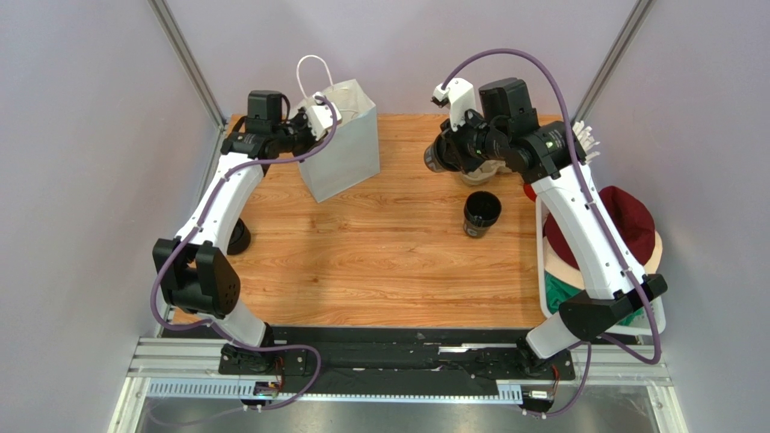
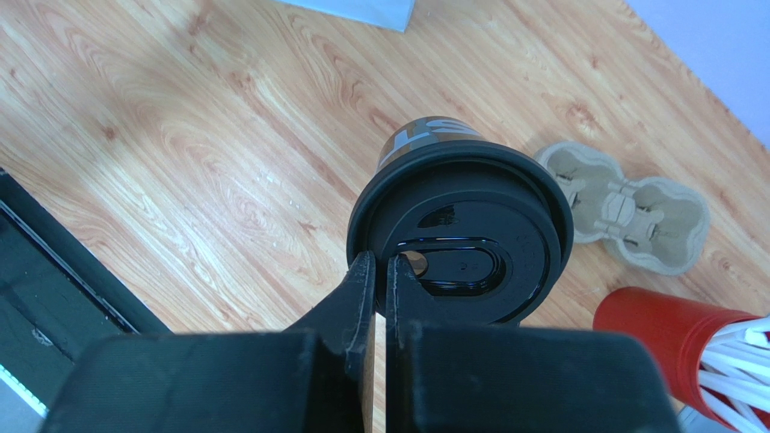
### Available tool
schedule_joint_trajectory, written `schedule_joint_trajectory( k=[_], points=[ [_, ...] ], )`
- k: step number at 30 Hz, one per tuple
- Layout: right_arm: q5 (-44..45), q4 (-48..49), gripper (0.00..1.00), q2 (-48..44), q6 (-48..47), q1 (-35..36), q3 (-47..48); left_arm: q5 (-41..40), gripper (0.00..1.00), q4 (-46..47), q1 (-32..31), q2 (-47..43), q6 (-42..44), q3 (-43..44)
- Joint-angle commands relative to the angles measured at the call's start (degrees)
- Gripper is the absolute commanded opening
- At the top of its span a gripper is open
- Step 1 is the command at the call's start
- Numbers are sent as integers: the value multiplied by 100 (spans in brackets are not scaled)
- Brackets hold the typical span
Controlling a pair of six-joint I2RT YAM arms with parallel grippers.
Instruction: Pack the takeout coffee
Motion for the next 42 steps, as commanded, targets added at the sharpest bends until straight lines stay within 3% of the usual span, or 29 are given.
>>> schedule_joint_trajectory(
  k=[1,15,30,36,42],
  points=[
    [-197,101,0,56,66,-52,673,319,17,-410,-250,-461,68,143],
    [-408,276,0,127,162,-52,1324,82,17,-718,-1594,-1692,-968,-437],
    [-1120,373,0,188,566,-52,1245,-612,13,-710,-2773,-1693,-2505,-456],
    [-1533,321,0,645,804,-34,1719,-1550,16,-578,-2781,-1570,-2735,185],
    [-1726,285,0,988,830,308,2035,-2789,28,-490,-2773,-1613,-2535,433]
  ],
)
